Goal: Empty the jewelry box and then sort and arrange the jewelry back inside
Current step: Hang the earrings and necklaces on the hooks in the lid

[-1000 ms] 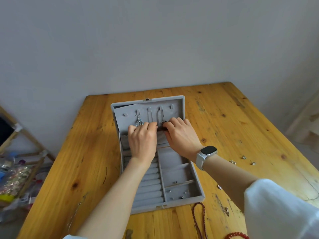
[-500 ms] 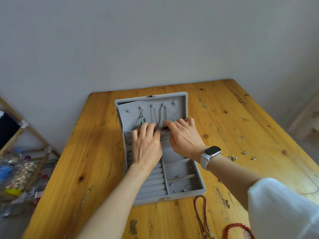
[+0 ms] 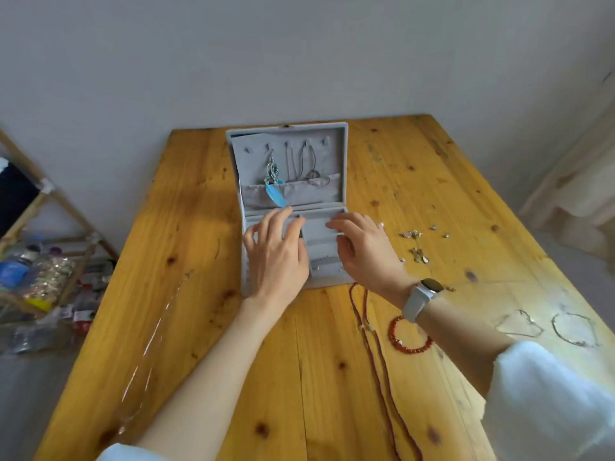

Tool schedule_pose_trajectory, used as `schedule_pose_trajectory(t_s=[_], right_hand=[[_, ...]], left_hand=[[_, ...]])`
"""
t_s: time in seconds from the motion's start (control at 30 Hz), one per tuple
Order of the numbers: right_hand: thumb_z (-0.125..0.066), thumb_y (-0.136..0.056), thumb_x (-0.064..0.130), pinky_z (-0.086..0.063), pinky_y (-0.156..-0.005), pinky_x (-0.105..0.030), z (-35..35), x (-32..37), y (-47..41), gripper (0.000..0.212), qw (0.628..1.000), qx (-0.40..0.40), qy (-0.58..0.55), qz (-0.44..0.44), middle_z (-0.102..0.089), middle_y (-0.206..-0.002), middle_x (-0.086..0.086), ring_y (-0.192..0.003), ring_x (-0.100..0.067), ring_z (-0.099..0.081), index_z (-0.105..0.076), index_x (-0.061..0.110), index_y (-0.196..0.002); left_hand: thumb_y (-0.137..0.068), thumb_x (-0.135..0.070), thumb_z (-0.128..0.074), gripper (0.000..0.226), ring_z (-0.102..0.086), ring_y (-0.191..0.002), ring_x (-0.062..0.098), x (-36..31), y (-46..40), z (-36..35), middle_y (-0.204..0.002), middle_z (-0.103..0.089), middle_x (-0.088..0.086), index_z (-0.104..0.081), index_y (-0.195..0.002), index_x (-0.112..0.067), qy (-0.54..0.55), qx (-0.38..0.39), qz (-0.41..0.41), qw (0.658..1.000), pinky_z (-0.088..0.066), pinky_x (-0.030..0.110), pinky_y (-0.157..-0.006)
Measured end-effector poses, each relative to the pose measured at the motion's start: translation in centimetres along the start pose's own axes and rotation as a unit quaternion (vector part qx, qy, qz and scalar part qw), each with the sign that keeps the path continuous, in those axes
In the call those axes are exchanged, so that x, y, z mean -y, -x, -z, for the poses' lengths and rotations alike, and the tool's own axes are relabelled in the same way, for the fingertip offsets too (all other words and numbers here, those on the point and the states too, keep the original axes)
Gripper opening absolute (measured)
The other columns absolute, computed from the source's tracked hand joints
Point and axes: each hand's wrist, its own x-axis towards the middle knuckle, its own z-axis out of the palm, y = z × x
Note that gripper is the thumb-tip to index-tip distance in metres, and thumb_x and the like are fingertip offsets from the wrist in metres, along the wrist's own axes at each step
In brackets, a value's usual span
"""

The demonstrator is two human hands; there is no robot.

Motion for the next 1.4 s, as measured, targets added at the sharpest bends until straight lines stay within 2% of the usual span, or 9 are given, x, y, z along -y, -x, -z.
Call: schedule_pose_trajectory(t_s=[0.17,0.3,0.53,0.7,0.87,0.97,1.13,1.3,1.4], right_hand=[[-0.053,-0.09,0.023,-0.039,-0.083,-0.038,0.9,0.5,8.9,0.02,0.989,0.019,0.042,-0.139,-0.06,-0.103,-0.004,-0.099,-0.024,-0.051,-0.062,0.015,-0.107],[-0.045,-0.092,0.038,-0.03,-0.088,-0.038,0.5,0.2,12.1,0.032,0.965,0.113,0.135,-0.193,-0.051,-0.116,-0.003,-0.107,-0.024,-0.04,-0.056,0.021,-0.116],[-0.04,-0.095,0.024,-0.031,-0.084,-0.036,0.2,1.0,11.8,0.024,0.968,0.108,0.167,-0.156,-0.055,-0.109,-0.004,-0.101,-0.023,-0.043,-0.059,0.015,-0.106],[-0.04,-0.094,0.016,-0.051,-0.065,-0.037,4.1,2.5,7.6,0.014,0.988,0.076,0.018,-0.135,-0.062,-0.092,-0.007,-0.076,-0.024,-0.056,-0.051,0.01,-0.099],[-0.044,-0.092,0.009,-0.053,-0.067,-0.039,9.4,4.2,1.0,0.01,0.994,-0.001,-0.065,-0.084,-0.06,-0.083,-0.005,-0.074,-0.025,-0.061,-0.053,0.008,-0.096],[-0.045,-0.09,0.009,-0.051,-0.069,-0.039,11.3,4.5,-3.7,0.011,0.993,-0.047,-0.084,-0.07,-0.062,-0.082,-0.005,-0.075,-0.026,-0.06,-0.054,0.006,-0.095],[-0.044,-0.089,0.008,-0.041,-0.063,-0.021,12.9,4.7,-10.7,0.01,0.987,-0.108,-0.109,-0.048,-0.056,-0.079,0.003,-0.07,-0.019,-0.056,-0.053,0.011,-0.091],[-0.042,-0.088,0.006,-0.053,-0.073,-0.041,12.6,3.7,-15.9,0.01,0.968,-0.175,-0.171,-0.056,-0.058,-0.08,-0.001,-0.077,-0.029,-0.064,-0.048,0.013,-0.085],[-0.042,-0.088,0.008,-0.053,-0.075,-0.042,11.9,2.8,-17.7,0.01,0.964,-0.188,-0.177,-0.058,-0.062,-0.083,-0.005,-0.079,-0.027,-0.064,-0.049,0.014,-0.086]], left_hand=[[-0.079,-0.015,-0.054,0.029,-0.057,-0.104,0.027,-2.0,8.8,1.4,-0.113,-0.062,0.008,-0.065,-0.106,-0.011,0.051,0.055,0.01,0.997,-0.044,0.041,-0.084],[-0.091,-0.028,-0.049,0.04,-0.033,-0.132,0.025,-1.9,12.8,0.7,-0.141,-0.043,0.007,-0.05,-0.129,-0.016,0.006,0.198,0.081,0.977,-0.024,0.047,-0.105],[-0.094,-0.037,-0.039,0.045,-0.019,-0.139,0.02,-1.7,13.2,0.6,-0.149,-0.031,0.002,-0.04,-0.136,-0.021,-0.025,0.219,0.079,0.972,-0.011,0.042,-0.111],[-0.093,-0.033,-0.045,0.039,-0.03,-0.132,0.017,-1.6,12.2,1.2,-0.141,-0.042,-0.001,-0.049,-0.13,-0.021,0.004,0.214,0.094,0.972,-0.02,0.039,-0.106],[-0.092,-0.013,-0.048,0.025,-0.055,-0.105,0.022,-1.3,7.2,2.3,-0.11,-0.064,0.005,-0.062,-0.112,-0.01,0.108,0.148,0.06,0.981,-0.038,0.036,-0.093],[-0.093,-0.014,-0.046,0.026,-0.052,-0.108,0.021,-0.9,1.6,2.5,-0.115,-0.061,0.006,-0.06,-0.115,-0.009,0.09,0.13,0.028,0.987,-0.037,0.033,-0.094],[-0.095,-0.016,-0.039,0.032,-0.048,-0.115,0.019,-0.2,-6.5,1.7,-0.126,-0.054,0.004,-0.053,-0.124,-0.012,0.031,0.136,-0.016,0.99,-0.038,0.033,-0.097],[-0.092,-0.011,-0.039,0.042,-0.038,-0.125,0.019,0.5,-10.0,-2.3,-0.138,-0.044,-0.001,-0.043,-0.133,-0.017,-0.033,0.175,-0.088,0.98,-0.033,0.035,-0.099],[-0.085,-0.006,-0.048,0.048,-0.038,-0.126,0.021,0.8,-10.8,-5.0,-0.141,-0.041,-0.001,-0.045,-0.132,-0.016,-0.077,0.183,-0.127,0.972,-0.034,0.039,-0.093]])
